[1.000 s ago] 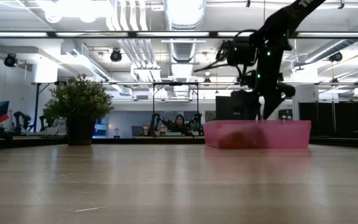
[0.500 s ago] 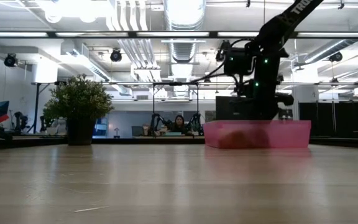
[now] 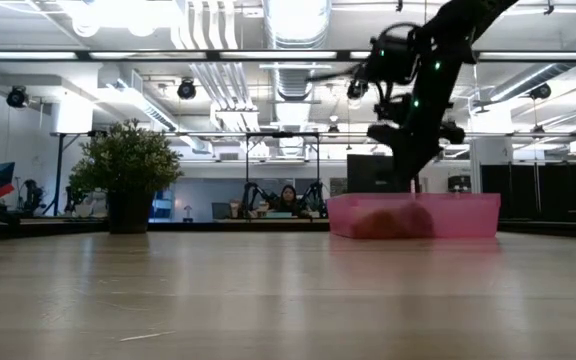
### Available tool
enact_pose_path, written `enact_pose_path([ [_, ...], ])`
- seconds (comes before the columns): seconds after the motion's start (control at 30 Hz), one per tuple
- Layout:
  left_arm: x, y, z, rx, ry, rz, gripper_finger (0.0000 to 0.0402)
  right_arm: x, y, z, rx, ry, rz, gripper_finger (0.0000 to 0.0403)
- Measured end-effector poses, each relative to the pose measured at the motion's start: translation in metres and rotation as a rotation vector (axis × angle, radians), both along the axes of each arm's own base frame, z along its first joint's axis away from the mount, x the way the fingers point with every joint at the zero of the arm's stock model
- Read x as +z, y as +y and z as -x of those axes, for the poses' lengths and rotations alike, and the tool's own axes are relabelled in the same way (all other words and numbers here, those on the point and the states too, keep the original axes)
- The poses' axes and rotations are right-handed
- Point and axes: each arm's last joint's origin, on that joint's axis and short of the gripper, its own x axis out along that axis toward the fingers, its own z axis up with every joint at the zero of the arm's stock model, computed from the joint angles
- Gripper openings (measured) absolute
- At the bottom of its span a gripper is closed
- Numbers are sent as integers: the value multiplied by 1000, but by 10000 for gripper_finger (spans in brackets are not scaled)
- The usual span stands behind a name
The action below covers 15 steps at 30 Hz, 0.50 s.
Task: Roll microfiber towels into tight, uniform cylinder then place into a basket
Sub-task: Return to Home Position
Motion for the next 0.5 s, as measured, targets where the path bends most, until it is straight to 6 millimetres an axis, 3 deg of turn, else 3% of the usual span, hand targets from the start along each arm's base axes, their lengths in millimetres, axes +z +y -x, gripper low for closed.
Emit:
enact_pose_path([
  [0.17, 3, 2, 3, 0, -19, 38, 207, 19, 37, -8, 227, -45, 66, 90],
  [0.3, 8, 7, 10, -14, -47, 120, 195, 27, 71, -1, 383, -166, 134, 67],
  [0.4, 7, 14, 16, -83, -21, 169, 155, 28, 88, 13, 486, -314, 169, 41],
  [0.5, 2, 24, 24, -157, -26, 221, 87, 22, 97, 28, 616, -483, 155, 15],
])
